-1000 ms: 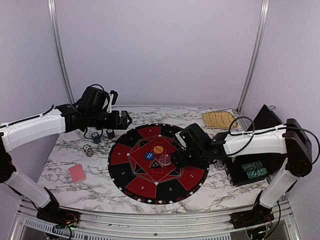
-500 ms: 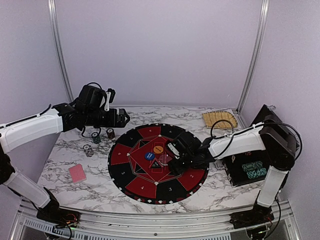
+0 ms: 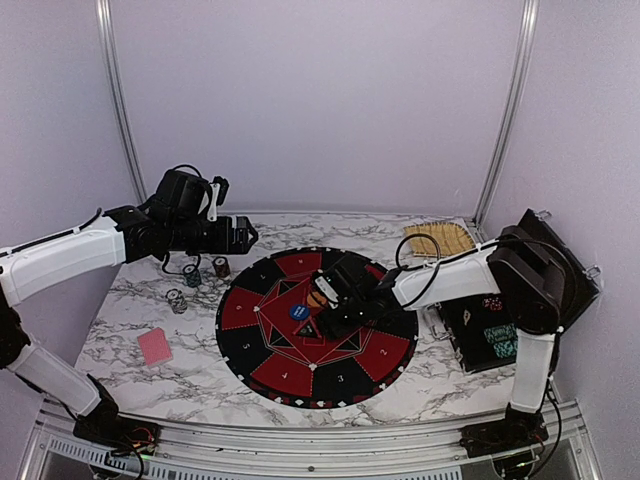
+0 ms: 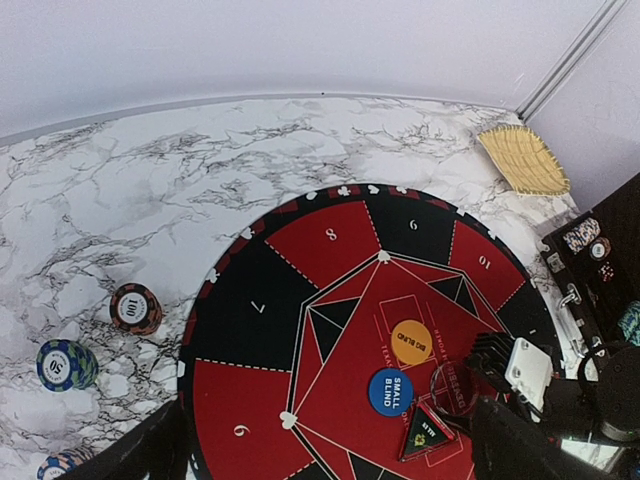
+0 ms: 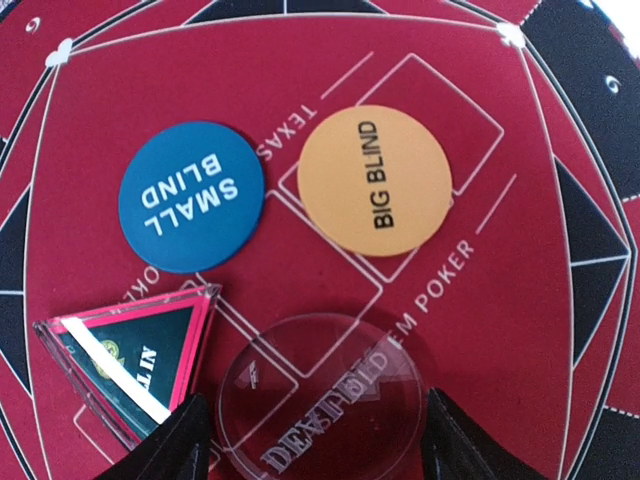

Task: Distribute texas hold em gaming equipment
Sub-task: Move the dealer button to position 5.

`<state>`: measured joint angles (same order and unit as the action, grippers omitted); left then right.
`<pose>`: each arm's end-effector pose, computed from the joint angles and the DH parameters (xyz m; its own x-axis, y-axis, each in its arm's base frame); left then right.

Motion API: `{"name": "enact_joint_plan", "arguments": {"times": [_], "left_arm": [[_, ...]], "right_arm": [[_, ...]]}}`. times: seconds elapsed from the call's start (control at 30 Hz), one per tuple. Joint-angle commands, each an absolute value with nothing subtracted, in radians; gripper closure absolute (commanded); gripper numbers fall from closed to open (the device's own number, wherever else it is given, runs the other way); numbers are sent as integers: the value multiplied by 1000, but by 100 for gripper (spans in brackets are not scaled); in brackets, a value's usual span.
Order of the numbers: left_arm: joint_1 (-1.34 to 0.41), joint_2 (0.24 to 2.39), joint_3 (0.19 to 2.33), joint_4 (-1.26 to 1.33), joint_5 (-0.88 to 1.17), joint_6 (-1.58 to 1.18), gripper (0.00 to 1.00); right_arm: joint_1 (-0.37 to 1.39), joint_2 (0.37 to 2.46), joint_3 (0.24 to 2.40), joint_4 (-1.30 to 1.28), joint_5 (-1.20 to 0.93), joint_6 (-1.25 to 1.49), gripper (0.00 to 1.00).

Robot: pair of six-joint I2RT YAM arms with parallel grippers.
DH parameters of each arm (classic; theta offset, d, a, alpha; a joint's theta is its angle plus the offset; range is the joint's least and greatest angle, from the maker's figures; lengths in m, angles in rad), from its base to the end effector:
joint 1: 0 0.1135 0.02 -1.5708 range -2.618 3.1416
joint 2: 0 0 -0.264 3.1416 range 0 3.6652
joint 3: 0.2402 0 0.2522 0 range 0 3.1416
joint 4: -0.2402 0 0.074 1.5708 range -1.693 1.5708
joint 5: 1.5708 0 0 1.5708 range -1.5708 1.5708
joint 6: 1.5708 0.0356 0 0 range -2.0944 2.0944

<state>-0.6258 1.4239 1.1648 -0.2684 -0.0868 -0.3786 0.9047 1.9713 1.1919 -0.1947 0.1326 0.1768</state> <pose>0.2677 -0.1897 0.3148 -0.5723 -0.0407 -0.8190 0.3350 0.9000 -0.2788 0.2513 0.3122 0.1367 -0.6322 -0.5222 -0.5724 -0.6321 0.7748 -0.0088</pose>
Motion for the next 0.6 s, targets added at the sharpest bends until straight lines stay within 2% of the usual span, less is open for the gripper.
{"name": "enact_joint_plan", "arguments": {"times": [0.0, 0.13, 0.3, 0.57], "left_arm": [[-619, 1414, 1169, -290, -78, -368, 1], [-618, 1417, 1174, -290, -72, -368, 1], [-617, 1422, 1183, -291, -63, -370, 1], [-618, 1421, 1171, -290, -53, -382, 1]], "right_arm": [[904, 2026, 1240, -197, 103, 165, 30], [894, 2029, 1235, -189, 79, 175, 33], [894, 2005, 1212, -197, 74, 180, 51], [936, 1869, 1047, -209, 66, 228, 52]]}}
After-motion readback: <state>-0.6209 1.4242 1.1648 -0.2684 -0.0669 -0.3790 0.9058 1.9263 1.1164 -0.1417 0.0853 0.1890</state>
